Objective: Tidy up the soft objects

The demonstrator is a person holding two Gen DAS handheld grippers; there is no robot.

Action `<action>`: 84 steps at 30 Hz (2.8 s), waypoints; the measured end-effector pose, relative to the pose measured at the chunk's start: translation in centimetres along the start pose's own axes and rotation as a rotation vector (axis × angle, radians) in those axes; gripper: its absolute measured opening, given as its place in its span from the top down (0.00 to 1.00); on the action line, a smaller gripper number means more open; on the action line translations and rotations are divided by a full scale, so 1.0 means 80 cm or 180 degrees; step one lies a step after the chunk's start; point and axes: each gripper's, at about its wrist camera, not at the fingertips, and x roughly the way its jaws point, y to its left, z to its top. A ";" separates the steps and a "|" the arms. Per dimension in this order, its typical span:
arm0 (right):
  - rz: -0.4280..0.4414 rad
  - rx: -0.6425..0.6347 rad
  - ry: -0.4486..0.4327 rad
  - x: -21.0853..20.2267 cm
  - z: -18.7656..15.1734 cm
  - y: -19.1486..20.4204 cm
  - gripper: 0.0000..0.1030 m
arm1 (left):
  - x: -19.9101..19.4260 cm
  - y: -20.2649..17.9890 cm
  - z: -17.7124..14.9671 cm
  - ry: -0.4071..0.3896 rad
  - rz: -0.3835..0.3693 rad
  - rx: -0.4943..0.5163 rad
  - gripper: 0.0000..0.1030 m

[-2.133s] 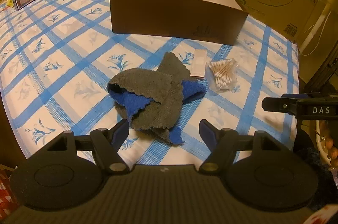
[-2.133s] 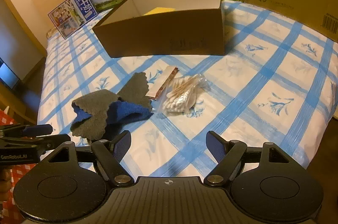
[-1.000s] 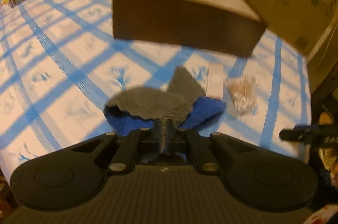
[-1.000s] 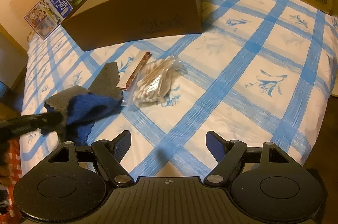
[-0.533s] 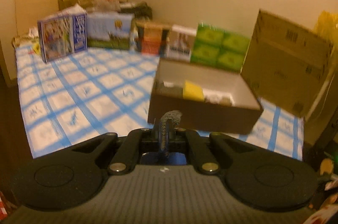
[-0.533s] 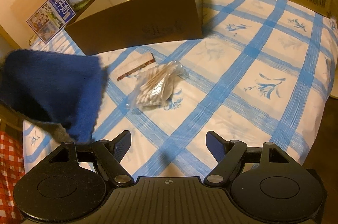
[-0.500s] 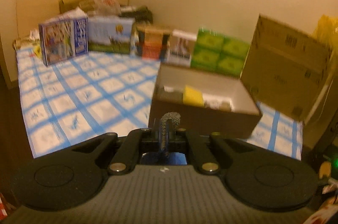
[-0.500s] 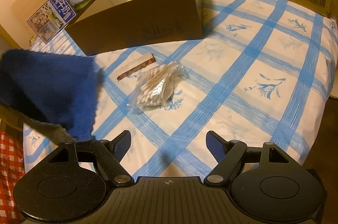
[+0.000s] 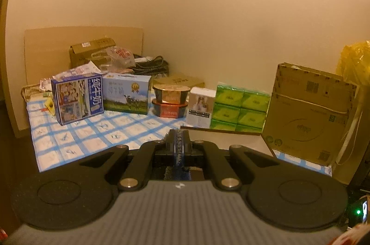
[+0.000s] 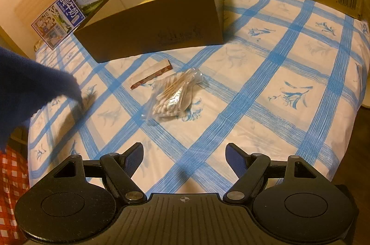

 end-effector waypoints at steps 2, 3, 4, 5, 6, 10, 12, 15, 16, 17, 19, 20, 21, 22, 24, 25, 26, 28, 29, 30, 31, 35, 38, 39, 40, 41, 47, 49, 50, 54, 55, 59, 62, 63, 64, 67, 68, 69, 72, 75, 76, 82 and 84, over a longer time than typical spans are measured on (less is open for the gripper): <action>0.0000 0.0001 0.0000 0.000 0.000 0.000 0.25 | -0.001 0.002 0.002 -0.0023 0.0050 0.0020 0.97; 0.0002 0.0001 0.0001 0.000 0.000 0.000 0.25 | 0.000 0.004 0.004 -0.0031 0.0070 0.0024 0.97; 0.0003 0.0001 0.0003 0.000 -0.001 0.000 0.25 | 0.001 0.006 0.004 -0.0031 0.0089 0.0014 0.97; 0.0004 0.0000 0.0003 0.001 -0.001 0.000 0.25 | 0.002 0.008 0.003 -0.0023 0.0111 0.0002 0.97; 0.0007 -0.0004 0.0004 0.001 -0.001 0.001 0.25 | 0.005 0.011 0.002 -0.0007 0.0119 -0.0010 0.97; 0.0020 -0.0021 -0.0009 0.001 -0.001 0.002 0.25 | 0.016 0.016 -0.012 0.0117 0.0185 -0.0031 0.97; 0.0023 -0.0029 -0.0010 0.003 -0.001 0.002 0.25 | 0.025 0.019 -0.023 0.0234 0.0180 -0.0061 0.97; 0.0020 -0.0036 0.0001 0.005 0.000 0.003 0.25 | 0.044 0.024 -0.044 0.0423 0.0266 -0.0048 0.97; 0.0020 -0.0039 0.0002 0.006 0.000 0.003 0.25 | 0.051 0.025 -0.053 0.0501 0.0289 -0.0047 0.97; 0.0023 -0.0044 0.0000 0.006 0.001 0.003 0.25 | 0.060 0.029 -0.065 0.0608 0.0319 -0.0091 0.97; 0.0033 -0.0049 -0.0015 0.007 0.001 0.004 0.25 | 0.077 0.037 -0.088 0.0820 0.0289 -0.0160 0.97; 0.0036 -0.0058 -0.0023 0.007 0.002 0.004 0.25 | 0.084 0.038 -0.099 0.0903 0.0322 -0.0179 0.96; 0.0040 -0.0072 -0.0034 0.008 0.002 0.005 0.25 | 0.094 0.039 -0.115 0.1023 0.0351 -0.0171 0.96; 0.0042 -0.0093 -0.0046 0.009 0.003 0.006 0.25 | 0.101 0.039 -0.127 0.1126 0.0344 -0.0153 0.96; 0.0044 -0.0147 -0.0070 0.011 0.005 0.009 0.25 | 0.119 0.041 -0.157 0.1365 0.0402 -0.0145 0.95; 0.0045 -0.0169 -0.0083 0.013 0.006 0.010 0.25 | 0.125 0.042 -0.170 0.1466 0.0392 -0.0132 0.94; 0.0049 -0.0190 -0.0105 0.014 0.007 0.012 0.25 | 0.133 0.043 -0.183 0.1574 0.0393 -0.0130 0.90; 0.0068 -0.0233 -0.0157 0.020 0.011 0.016 0.25 | 0.144 0.044 -0.206 0.1735 0.0435 -0.0120 0.89; 0.0070 -0.0252 -0.0183 0.024 0.014 0.017 0.25 | 0.148 0.043 -0.215 0.1785 0.0450 -0.0098 0.89; 0.0062 -0.0276 -0.0223 0.028 0.017 0.020 0.25 | 0.150 0.043 -0.222 0.1818 0.0469 -0.0087 0.89; 0.0058 -0.0302 -0.0253 0.032 0.019 0.021 0.28 | 0.152 0.043 -0.225 0.1829 0.0469 -0.0091 0.89; 0.0053 -0.0382 -0.0338 0.055 0.033 0.027 0.43 | 0.160 0.043 -0.231 0.1852 0.0410 -0.0071 0.85; -0.0008 -0.0308 -0.0345 0.077 0.041 0.024 0.49 | 0.168 0.041 -0.233 0.1881 0.0394 -0.0077 0.78; -0.0040 -0.0287 -0.0343 0.085 0.043 0.023 0.55 | 0.171 0.040 -0.235 0.1891 0.0391 -0.0093 0.78; -0.0061 -0.0278 -0.0336 0.092 0.045 0.022 0.69 | 0.173 0.040 -0.236 0.1900 0.0383 -0.0106 0.78; -0.0052 -0.0293 -0.0325 0.100 0.045 0.022 0.78 | 0.176 0.040 -0.238 0.1909 0.0377 -0.0113 0.78; -0.0056 -0.1239 -0.0682 0.093 0.023 0.065 0.98 | 0.177 0.033 -0.244 0.1909 0.0331 -0.0092 0.78; 0.0026 -0.1456 -0.0768 0.085 0.012 0.078 0.99 | 0.175 0.032 -0.244 0.1913 0.0327 -0.0100 0.78; 0.0080 -0.1517 -0.0789 0.081 0.008 0.082 0.99 | 0.174 0.032 -0.244 0.1915 0.0327 -0.0108 0.78; 0.0158 -0.1661 -0.0751 0.080 -0.004 0.092 0.98 | 0.168 0.034 -0.243 0.1918 0.0328 -0.0124 0.77; 0.0155 -0.1636 -0.0729 0.081 -0.005 0.091 0.98 | 0.167 0.034 -0.244 0.1923 0.0332 -0.0125 0.76; 0.0064 -0.1464 -0.0655 0.083 -0.001 0.080 0.98 | 0.160 0.037 -0.245 0.1909 0.0356 -0.0134 0.68; 0.0009 -0.1296 -0.0617 0.081 0.007 0.064 0.98 | 0.154 0.043 -0.247 0.1908 0.0383 -0.0150 0.66; -0.0006 -0.1211 -0.0600 0.082 0.011 0.058 0.98 | 0.152 0.045 -0.248 0.1910 0.0393 -0.0151 0.64; -0.0011 -0.1153 -0.0585 0.081 0.014 0.052 0.98 | 0.150 0.047 -0.249 0.1912 0.0396 -0.0148 0.64; -0.0057 -0.1004 -0.0570 0.081 0.022 0.040 0.98 | 0.145 0.052 -0.250 0.1885 0.0428 -0.0139 0.59; -0.0062 -0.0971 -0.0566 0.080 0.024 0.037 0.98 | 0.144 0.055 -0.250 0.1875 0.0442 -0.0138 0.57; -0.0060 -0.0932 -0.0559 0.080 0.026 0.035 0.98 | 0.143 0.057 -0.250 0.1861 0.0452 -0.0140 0.55; -0.0097 -0.0896 -0.0490 0.081 0.030 0.033 0.97 | 0.146 0.065 -0.251 0.1838 0.0486 -0.0151 0.47; -0.0119 -0.0852 -0.0414 0.086 0.031 0.030 0.84 | 0.156 0.073 -0.256 0.1846 0.0497 -0.0211 0.41; -0.0115 -0.0833 -0.0406 0.086 0.032 0.029 0.75 | 0.160 0.076 -0.258 0.1855 0.0480 -0.0250 0.40; -0.0109 -0.0638 -0.0440 0.082 0.037 0.015 0.55 | 0.188 0.085 -0.274 0.1926 0.0428 -0.0405 0.43; -0.0092 -0.0512 -0.0448 0.080 0.042 0.005 0.55 | 0.195 0.083 -0.279 0.1950 0.0390 -0.0424 0.54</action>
